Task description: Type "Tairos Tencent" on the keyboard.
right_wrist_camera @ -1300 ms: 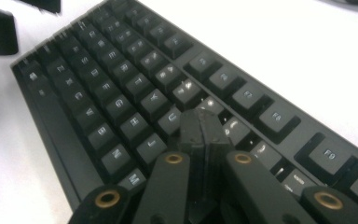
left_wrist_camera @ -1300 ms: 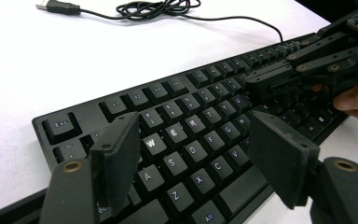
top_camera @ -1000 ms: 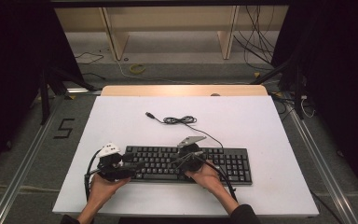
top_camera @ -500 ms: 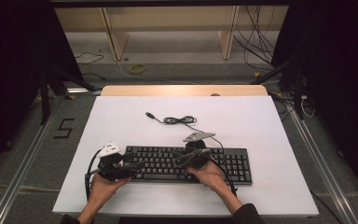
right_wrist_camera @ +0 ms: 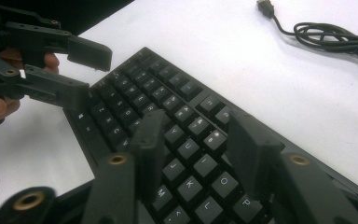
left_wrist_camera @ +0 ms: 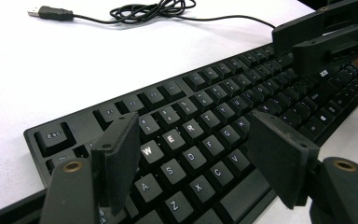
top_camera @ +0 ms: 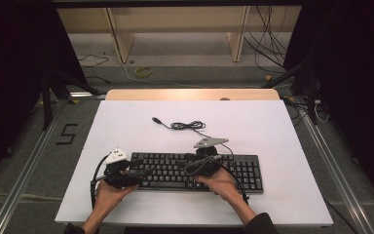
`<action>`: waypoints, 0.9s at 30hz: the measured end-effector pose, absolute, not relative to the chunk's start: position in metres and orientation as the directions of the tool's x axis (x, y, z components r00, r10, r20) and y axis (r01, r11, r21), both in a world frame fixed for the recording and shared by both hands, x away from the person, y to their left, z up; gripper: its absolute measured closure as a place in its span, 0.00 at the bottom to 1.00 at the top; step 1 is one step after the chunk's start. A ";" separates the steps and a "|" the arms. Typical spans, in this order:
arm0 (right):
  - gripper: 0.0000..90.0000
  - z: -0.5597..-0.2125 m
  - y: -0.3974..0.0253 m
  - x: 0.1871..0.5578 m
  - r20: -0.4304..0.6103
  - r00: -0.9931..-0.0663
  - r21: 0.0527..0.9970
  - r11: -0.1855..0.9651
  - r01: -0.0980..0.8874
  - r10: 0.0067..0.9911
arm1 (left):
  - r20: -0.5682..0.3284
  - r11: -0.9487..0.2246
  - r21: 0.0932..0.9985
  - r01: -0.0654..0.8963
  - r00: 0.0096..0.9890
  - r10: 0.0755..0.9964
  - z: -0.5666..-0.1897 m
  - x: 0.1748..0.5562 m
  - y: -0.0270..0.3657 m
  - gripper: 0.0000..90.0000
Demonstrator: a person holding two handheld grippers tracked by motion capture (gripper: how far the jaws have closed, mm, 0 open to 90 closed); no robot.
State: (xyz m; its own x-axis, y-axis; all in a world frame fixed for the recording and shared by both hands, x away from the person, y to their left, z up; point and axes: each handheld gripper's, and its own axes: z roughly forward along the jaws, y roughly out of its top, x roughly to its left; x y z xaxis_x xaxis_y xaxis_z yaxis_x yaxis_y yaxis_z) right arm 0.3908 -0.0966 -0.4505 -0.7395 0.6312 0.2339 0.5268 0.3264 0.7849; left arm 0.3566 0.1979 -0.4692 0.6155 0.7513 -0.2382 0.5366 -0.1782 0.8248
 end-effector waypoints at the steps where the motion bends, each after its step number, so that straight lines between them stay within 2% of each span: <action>1: 0.61 -0.450 -0.097 0.390 0.234 -0.739 0.785 0.326 0.527 0.631 | -0.239 -0.178 0.824 0.537 0.615 0.752 -0.469 0.357 0.198 0.38; 17: 0.54 -0.448 -0.100 0.389 0.234 -0.738 0.787 0.322 0.526 0.634 | -0.243 -0.173 0.825 0.538 0.613 0.752 -0.468 0.368 0.193 0.43; 23: 0.49 -0.447 -0.100 0.388 0.226 -0.735 0.791 0.321 0.521 0.639 | -0.246 -0.192 0.812 0.552 0.621 0.744 -0.468 0.373 0.188 0.52; 27: 0.48 -0.446 -0.101 0.388 0.220 -0.735 0.794 0.319 0.517 0.642 | -0.240 -0.223 0.798 0.561 0.634 0.735 -0.469 0.377 0.182 0.63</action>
